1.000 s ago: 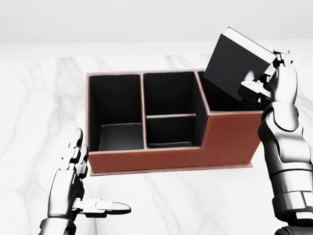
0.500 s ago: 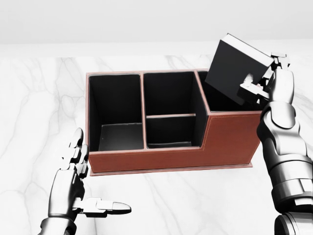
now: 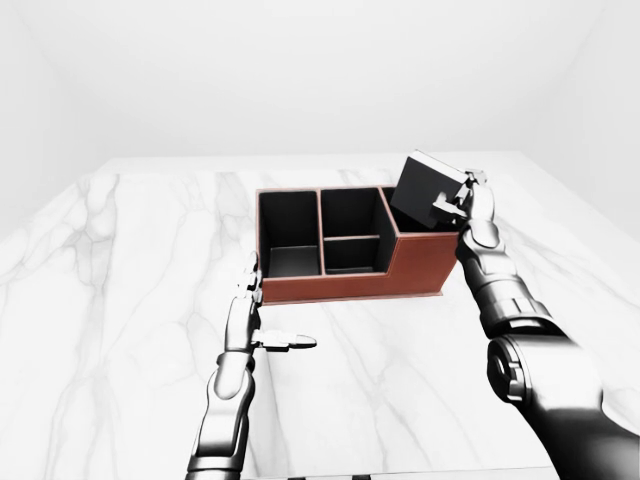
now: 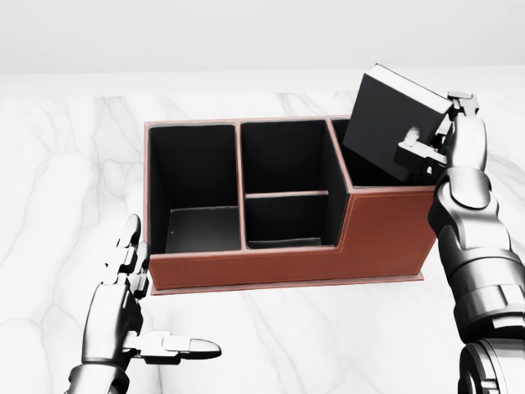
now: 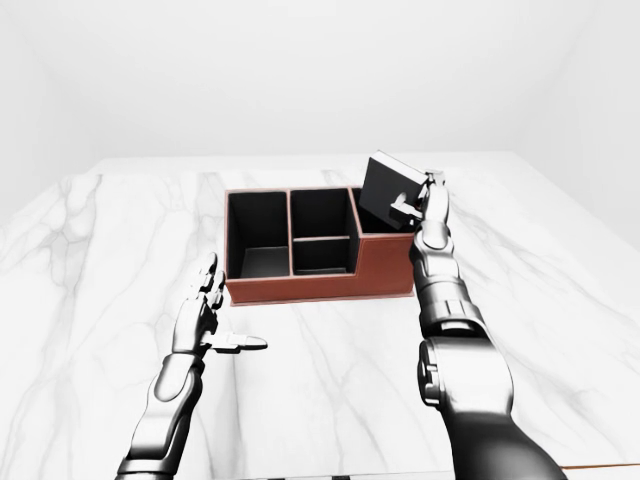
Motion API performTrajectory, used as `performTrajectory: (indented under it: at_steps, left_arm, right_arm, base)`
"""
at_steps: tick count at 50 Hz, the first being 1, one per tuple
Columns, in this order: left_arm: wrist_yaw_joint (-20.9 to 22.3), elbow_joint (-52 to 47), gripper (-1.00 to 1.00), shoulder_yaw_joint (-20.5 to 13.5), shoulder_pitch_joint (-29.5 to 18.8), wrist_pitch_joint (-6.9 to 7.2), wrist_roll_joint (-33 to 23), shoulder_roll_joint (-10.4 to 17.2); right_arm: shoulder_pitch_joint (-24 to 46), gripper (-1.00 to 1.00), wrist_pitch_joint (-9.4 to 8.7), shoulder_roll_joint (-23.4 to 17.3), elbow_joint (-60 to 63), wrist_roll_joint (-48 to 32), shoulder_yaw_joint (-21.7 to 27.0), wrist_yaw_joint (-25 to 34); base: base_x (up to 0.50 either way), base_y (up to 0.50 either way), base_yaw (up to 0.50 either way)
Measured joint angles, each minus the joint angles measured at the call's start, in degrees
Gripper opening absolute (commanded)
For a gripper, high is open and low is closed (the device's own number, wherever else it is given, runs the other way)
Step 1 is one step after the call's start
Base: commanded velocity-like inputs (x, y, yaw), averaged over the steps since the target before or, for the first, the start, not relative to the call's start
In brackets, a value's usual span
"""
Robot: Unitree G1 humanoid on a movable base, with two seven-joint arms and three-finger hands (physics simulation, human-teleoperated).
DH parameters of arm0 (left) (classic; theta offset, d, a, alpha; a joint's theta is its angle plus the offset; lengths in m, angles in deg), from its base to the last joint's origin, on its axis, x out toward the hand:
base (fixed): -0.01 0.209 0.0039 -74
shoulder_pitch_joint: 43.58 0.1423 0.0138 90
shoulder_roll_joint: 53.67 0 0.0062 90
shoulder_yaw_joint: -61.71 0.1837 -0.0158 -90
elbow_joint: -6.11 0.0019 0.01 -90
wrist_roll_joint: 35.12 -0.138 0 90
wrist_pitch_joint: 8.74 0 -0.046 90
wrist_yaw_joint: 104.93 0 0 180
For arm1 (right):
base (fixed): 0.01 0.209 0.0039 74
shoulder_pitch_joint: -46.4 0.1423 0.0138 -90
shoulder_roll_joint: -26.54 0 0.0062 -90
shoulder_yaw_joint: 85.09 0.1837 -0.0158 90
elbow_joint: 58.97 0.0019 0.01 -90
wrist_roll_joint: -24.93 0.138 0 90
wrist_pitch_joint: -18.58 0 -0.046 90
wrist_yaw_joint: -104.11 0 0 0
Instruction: Pick up the book and place it in the right compartment of the caddy.
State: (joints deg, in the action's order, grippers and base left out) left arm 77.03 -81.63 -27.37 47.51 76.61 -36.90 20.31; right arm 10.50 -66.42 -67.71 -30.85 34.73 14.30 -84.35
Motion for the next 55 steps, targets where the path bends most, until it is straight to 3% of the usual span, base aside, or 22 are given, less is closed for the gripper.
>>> performTrajectory:
  at_steps: [55]
  left_arm:
    - [0.02, 0.21, 1.0, 0.15, -0.06, -0.07, -0.04, -0.05]
  right_arm:
    - [4.77, -1.0, 0.0, -1.3, -10.19, -3.7, 0.02, -1.27]
  base:
    - [0.0, 0.0, 0.0]
